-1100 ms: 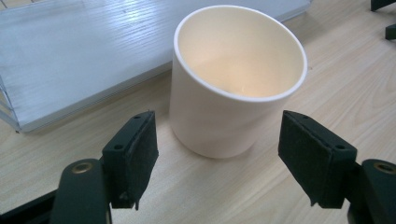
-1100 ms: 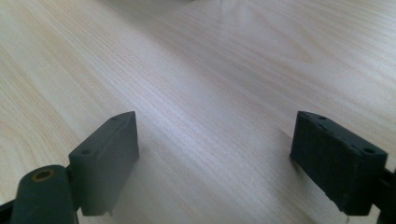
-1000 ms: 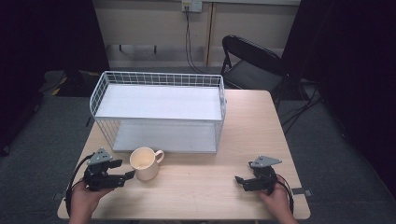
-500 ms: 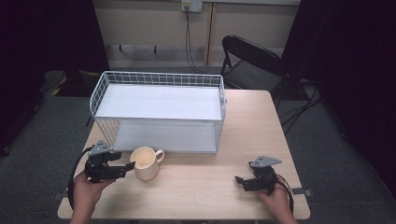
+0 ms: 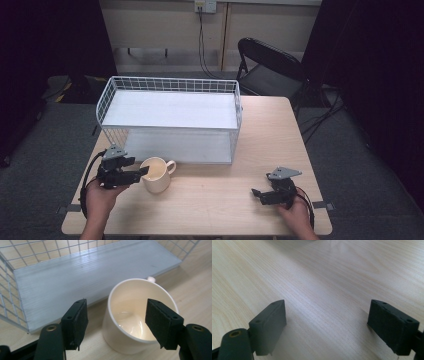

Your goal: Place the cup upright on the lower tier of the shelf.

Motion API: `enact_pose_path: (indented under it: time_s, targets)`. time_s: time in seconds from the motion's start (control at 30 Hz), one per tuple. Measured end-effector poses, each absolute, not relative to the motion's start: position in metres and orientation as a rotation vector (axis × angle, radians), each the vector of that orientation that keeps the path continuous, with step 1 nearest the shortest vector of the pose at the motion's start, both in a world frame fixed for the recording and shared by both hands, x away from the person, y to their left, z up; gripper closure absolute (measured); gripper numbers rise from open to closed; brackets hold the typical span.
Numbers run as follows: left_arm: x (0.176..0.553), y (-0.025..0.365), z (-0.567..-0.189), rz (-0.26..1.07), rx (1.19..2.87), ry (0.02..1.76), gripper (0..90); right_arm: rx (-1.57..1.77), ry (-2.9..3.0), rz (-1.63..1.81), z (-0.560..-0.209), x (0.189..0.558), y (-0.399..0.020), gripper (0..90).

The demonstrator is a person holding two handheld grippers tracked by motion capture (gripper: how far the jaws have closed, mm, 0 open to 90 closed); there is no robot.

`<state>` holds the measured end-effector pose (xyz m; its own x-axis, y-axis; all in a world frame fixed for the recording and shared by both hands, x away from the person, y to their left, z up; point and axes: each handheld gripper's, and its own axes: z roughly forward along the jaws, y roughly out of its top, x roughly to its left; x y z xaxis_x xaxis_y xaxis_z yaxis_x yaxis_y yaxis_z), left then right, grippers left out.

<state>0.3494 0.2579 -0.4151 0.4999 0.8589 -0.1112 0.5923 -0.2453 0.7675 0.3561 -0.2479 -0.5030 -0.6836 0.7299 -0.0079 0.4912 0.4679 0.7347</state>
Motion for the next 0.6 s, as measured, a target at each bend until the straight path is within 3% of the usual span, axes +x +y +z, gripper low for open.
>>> enact_pose_path:
  time_s: [0.6]
  targets:
    - [0.367,0.243,-0.438,0.439,2.022,1.333,64.7,1.035,2.399,1.046,-0.503,0.356,-0.248,14.5]
